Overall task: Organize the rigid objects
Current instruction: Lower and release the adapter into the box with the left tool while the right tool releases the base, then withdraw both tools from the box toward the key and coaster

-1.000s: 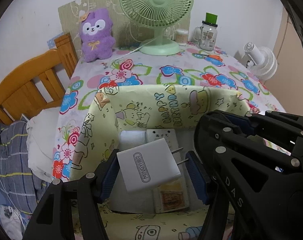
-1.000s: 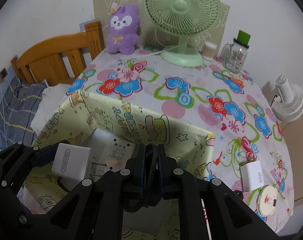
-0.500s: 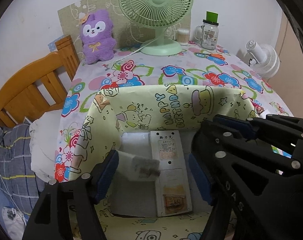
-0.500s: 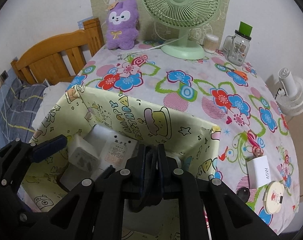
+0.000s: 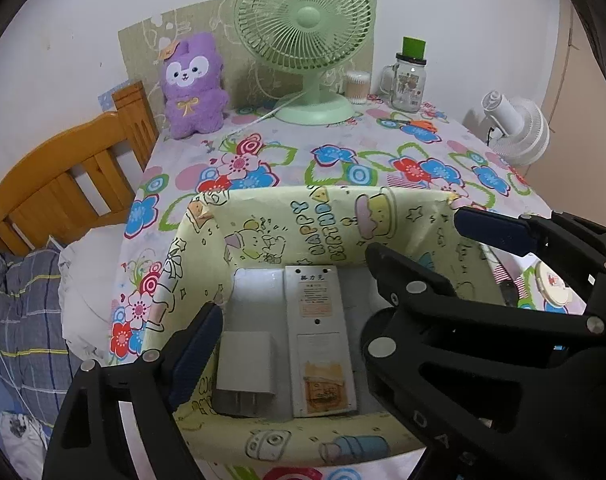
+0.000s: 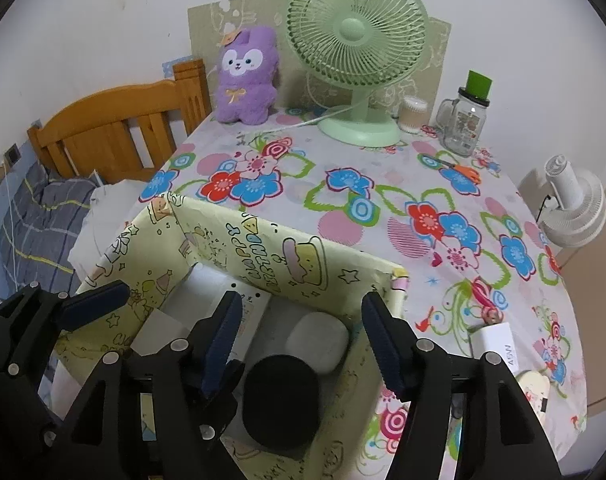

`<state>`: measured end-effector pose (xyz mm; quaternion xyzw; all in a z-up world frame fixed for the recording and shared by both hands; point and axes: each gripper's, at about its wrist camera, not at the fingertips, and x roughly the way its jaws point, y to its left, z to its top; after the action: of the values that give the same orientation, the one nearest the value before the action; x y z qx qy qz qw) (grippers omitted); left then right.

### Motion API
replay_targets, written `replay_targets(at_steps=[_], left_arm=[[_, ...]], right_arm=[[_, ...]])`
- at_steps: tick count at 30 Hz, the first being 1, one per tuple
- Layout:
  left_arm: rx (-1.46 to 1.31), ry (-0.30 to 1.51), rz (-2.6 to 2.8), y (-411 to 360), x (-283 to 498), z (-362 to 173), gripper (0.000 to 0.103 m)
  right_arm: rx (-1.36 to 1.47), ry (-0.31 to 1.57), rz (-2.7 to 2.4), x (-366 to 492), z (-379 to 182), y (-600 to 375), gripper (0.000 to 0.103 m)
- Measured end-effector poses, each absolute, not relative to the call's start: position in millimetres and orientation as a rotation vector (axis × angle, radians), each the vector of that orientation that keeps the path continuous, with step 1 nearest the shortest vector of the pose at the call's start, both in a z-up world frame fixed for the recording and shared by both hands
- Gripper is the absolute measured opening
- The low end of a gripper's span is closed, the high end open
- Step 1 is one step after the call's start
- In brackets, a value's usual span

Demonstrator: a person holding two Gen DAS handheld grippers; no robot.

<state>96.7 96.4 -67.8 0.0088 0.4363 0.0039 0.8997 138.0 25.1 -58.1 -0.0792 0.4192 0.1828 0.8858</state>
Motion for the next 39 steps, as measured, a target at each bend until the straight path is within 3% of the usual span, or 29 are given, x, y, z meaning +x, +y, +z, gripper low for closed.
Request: replay_targets(at_steps=[6, 39], left_arm=[[0.021, 0.88, 0.005, 86, 91, -58, 0.091], [0.041, 0.8, -0.027, 7, 64, -22, 0.092]], right_arm=[[-0.156, 0.847, 0.355, 130, -47, 13, 0.079], [-0.106, 0.755, 0.276, 96, -11, -72, 0.092]])
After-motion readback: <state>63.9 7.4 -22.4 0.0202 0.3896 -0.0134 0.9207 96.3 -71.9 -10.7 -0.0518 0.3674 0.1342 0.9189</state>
